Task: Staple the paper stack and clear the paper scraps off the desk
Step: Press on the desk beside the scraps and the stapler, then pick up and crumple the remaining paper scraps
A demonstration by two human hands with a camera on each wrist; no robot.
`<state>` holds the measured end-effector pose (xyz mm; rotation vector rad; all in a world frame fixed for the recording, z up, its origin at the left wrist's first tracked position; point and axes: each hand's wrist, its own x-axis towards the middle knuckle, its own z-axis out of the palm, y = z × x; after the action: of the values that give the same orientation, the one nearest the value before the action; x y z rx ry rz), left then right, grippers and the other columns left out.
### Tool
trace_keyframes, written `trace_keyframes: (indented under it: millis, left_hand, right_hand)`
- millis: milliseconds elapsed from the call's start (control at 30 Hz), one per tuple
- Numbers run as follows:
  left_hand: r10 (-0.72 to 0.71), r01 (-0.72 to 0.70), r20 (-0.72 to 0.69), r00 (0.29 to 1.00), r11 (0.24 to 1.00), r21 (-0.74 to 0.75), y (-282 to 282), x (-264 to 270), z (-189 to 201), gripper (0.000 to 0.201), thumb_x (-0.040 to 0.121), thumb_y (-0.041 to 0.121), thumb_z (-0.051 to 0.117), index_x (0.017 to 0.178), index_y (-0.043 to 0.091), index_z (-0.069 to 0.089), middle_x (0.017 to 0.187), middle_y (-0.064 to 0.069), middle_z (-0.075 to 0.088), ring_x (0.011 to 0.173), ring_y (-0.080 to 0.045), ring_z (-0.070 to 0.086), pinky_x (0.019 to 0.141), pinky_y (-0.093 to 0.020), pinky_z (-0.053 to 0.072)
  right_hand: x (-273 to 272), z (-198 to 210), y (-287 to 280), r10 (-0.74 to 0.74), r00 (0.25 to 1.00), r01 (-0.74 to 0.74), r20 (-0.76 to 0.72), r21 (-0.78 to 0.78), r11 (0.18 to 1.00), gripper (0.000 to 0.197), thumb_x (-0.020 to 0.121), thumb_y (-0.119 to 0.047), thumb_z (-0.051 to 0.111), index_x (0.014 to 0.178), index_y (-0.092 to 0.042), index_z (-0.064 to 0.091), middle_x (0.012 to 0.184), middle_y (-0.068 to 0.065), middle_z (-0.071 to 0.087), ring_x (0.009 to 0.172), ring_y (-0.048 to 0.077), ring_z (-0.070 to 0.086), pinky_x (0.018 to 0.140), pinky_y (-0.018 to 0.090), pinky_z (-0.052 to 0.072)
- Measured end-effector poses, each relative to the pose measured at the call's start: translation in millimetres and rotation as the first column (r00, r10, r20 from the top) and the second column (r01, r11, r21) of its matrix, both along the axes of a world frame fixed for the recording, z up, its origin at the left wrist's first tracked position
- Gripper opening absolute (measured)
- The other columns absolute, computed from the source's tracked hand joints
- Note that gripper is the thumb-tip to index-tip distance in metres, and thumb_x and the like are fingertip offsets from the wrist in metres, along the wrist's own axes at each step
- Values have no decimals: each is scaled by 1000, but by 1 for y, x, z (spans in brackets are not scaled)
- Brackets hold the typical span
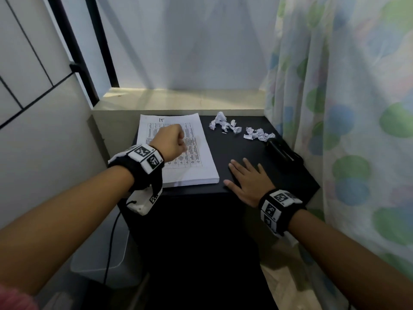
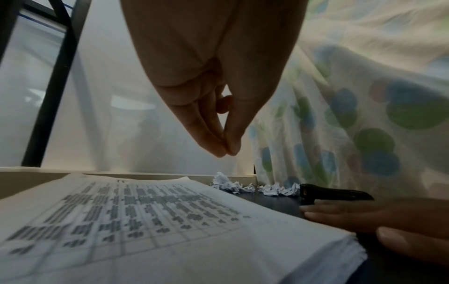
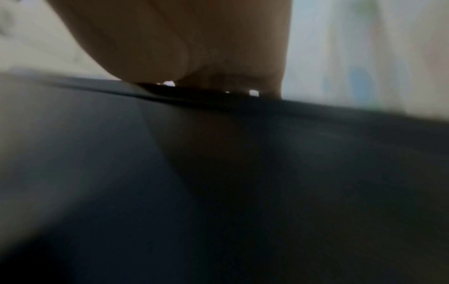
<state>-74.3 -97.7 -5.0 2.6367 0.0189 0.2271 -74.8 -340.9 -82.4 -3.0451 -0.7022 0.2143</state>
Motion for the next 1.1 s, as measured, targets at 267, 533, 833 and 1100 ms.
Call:
trace_keyframes:
  millis: [267, 533, 833, 1100]
  left_hand:
    - [179, -179, -5, 984, 979, -103, 81, -43, -22, 40, 79, 3, 64, 60, 23, 35, 84, -11, 67, 83, -23, 64, 70, -32, 48]
    - [424, -437, -107, 899, 880, -185, 168, -97, -68, 42, 77, 1, 64, 56, 22, 34, 93, -21, 72, 93, -30, 68, 82, -35, 51]
    - [451, -525, -501, 739, 851, -8, 219, -134, -168, 26, 83, 8, 62, 107, -3, 65, 112, -20, 69, 105, -33, 65, 90, -35, 51]
    - [427, -577, -657, 621, 816, -15, 244, -138, -233, 19, 76, 19, 70, 92, 12, 77, 97, -13, 76, 92, -26, 72, 83, -29, 57]
  right_hand:
    - [5, 11, 18, -137, 980, 192, -145, 505, 842, 37, 94, -23, 52, 127, -7, 59, 139, 8, 53, 131, 18, 48, 110, 24, 31]
    - [5, 49, 125, 32, 922, 353, -385, 875, 331, 17, 93, -10, 54, 97, -4, 68, 95, 14, 69, 57, 4, 65, 62, 12, 57]
    - [-76, 40, 298, 441, 881, -300, -172, 517, 802, 19, 84, -23, 67, 92, -9, 76, 86, 7, 75, 76, 17, 70, 76, 30, 57]
    - [-89, -83, 377, 312, 835, -304, -454, 94, 948, 32, 95, -8, 43, 122, 0, 59, 128, 19, 58, 120, 34, 55, 97, 38, 49]
